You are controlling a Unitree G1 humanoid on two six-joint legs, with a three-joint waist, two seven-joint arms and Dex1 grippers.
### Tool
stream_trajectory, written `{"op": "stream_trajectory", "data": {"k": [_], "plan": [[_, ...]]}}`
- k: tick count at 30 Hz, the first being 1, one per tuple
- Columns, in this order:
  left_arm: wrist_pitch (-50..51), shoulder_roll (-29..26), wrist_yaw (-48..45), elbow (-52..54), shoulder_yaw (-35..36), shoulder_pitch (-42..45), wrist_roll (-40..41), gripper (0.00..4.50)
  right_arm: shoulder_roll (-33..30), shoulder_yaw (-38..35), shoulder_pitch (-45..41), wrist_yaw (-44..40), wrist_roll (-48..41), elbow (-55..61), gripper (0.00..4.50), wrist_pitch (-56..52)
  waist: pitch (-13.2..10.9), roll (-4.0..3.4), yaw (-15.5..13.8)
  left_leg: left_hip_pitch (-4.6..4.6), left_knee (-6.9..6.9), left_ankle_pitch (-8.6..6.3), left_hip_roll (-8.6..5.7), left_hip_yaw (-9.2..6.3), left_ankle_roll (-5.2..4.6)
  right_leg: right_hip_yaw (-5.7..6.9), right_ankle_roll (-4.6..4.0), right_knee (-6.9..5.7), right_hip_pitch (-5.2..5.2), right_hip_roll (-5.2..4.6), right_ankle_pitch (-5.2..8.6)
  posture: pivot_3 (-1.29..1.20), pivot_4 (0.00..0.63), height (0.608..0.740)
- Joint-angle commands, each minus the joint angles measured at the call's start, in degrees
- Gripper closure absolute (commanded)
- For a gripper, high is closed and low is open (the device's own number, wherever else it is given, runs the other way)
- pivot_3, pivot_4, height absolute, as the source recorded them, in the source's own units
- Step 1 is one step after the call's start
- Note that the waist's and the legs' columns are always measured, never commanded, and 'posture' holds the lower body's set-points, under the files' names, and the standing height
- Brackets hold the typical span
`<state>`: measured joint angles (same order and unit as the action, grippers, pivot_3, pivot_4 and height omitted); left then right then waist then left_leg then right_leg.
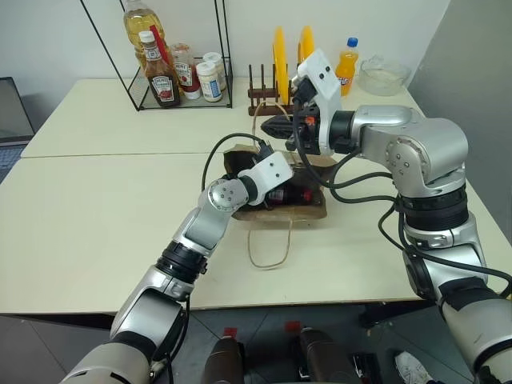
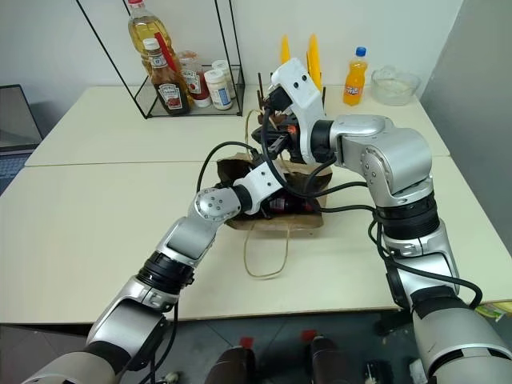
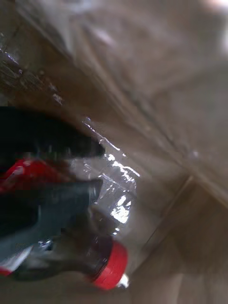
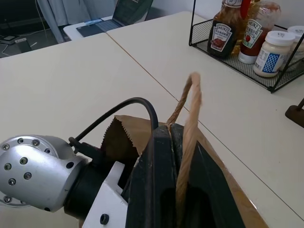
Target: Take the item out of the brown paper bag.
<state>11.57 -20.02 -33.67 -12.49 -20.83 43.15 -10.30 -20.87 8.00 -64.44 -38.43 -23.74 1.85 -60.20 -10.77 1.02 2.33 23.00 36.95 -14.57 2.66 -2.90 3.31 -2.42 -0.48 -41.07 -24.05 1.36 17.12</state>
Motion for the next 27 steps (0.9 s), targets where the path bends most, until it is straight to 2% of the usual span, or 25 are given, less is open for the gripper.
{"op": "stream_trajectory", "data": {"k": [1,8,16,24,27], "plan": [[-5.0,-1.4,-1.6,-2.0,-1.7,1.7,-2.9,2.08,-0.2,-0.7,-0.6,-0.1,0.0,1.4,4.50,1.6,0.0,0.00,0.0,0.00,0.00,0.00,0.00,0.00,0.00,0.00,0.00,0.00,0.00,0.00,0.00,0.00,0.150,0.740],[-12.7,-3.2,-3.8,-6.4,-4.5,4.7,-8.6,0.01,-0.1,-0.5,-0.5,-0.1,-0.1,1.4,4.50,1.8,0.0,0.01,-0.1,-0.01,0.01,0.00,-0.04,0.00,-0.02,0.01,0.02,0.01,0.03,-0.01,-0.01,0.00,0.150,0.740],[-17.3,-4.8,-10.8,-11.0,-9.2,7.3,-13.6,0.01,0.4,-0.4,-0.7,0.2,-0.3,1.6,4.50,1.9,0.0,0.02,-0.2,-0.14,0.02,-0.01,-0.04,-0.02,-0.03,0.05,0.04,0.04,0.20,0.00,-0.01,0.00,0.150,0.740],[-11.4,-1.9,-19.7,-11.3,-8.9,8.1,-10.5,0.01,0.5,-0.3,-0.5,0.6,-0.3,1.8,4.50,1.9,0.1,-0.01,0.2,-0.49,0.00,-0.02,-0.10,-0.02,-0.05,0.11,0.22,0.17,0.60,0.00,0.09,0.00,0.150,0.740],[-9.7,-1.9,-21.8,-10.4,-8.1,8.9,-10.1,0.01,0.4,-0.3,-0.4,0.8,-0.2,2.0,4.50,1.9,0.0,0.01,0.3,-0.20,0.03,-0.02,-0.05,-0.17,-0.05,0.15,0.14,0.15,0.39,0.02,0.05,0.00,0.150,0.740]]}}
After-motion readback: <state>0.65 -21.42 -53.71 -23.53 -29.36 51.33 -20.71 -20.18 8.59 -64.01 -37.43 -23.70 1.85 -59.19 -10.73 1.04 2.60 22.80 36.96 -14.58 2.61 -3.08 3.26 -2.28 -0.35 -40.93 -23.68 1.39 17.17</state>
